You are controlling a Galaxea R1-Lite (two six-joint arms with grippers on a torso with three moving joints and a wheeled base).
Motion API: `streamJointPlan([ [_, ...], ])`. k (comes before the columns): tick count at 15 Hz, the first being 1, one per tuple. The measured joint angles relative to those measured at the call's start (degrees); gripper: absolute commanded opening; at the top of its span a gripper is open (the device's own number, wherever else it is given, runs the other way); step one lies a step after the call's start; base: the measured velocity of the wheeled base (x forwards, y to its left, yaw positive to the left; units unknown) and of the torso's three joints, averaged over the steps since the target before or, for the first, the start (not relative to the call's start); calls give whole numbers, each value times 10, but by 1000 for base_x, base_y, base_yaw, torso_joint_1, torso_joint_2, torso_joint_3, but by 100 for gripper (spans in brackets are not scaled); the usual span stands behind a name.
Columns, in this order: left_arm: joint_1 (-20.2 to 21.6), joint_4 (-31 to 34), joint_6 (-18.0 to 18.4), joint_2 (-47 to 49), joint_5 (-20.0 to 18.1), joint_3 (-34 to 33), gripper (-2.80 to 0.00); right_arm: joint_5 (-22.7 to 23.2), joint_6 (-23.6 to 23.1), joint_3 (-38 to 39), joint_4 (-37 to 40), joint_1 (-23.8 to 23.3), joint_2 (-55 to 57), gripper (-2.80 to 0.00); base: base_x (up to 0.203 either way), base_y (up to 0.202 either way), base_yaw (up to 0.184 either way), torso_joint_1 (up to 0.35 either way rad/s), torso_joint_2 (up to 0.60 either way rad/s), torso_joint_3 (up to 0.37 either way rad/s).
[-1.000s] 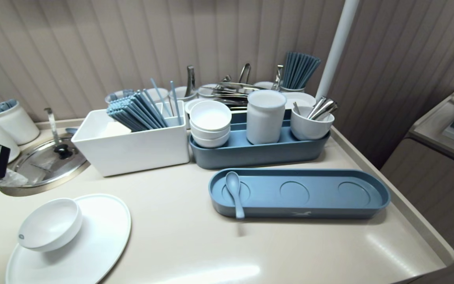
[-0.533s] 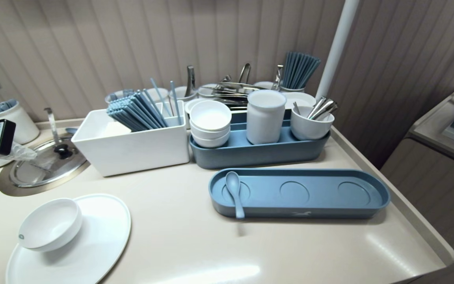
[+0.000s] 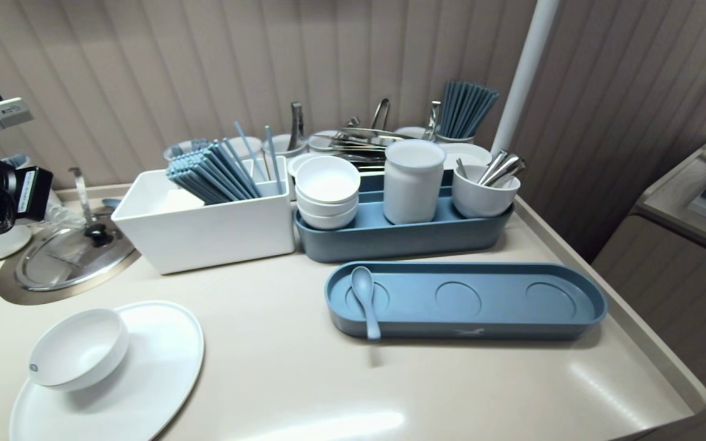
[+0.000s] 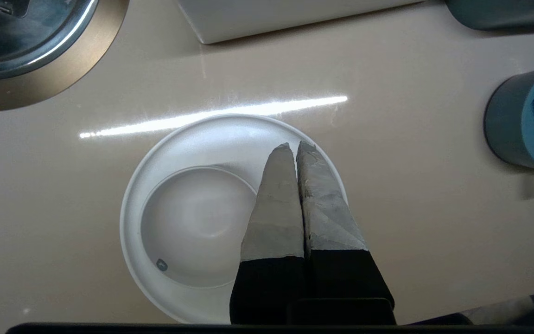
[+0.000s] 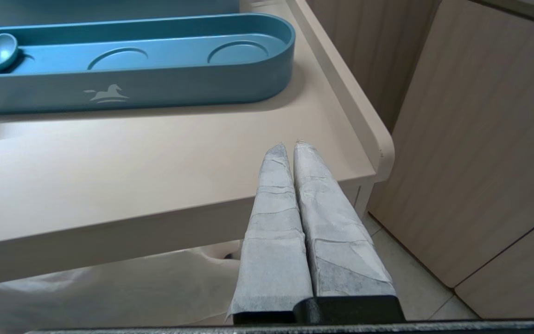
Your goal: Pick the spoon and place it in the bowl
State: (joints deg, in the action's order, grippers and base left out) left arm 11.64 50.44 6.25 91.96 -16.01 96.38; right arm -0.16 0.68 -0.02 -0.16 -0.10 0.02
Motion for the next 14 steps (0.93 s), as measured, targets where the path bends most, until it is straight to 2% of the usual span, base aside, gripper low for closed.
streamJointPlan([
  [5, -2, 1, -2, 20, 1, 9, -280, 0, 0, 0, 0, 0, 0, -280, -154, 0, -1, 1, 1, 3],
  [12, -24, 0, -4, 27, 1, 10, -280, 0, 0, 0, 0, 0, 0, -280, -8, 0, -1, -2, -1, 1],
  [14, -39, 0, -13, 29, 2, 9, -280, 0, 0, 0, 0, 0, 0, -280, 4, -24, 8, 1, 1, 1],
])
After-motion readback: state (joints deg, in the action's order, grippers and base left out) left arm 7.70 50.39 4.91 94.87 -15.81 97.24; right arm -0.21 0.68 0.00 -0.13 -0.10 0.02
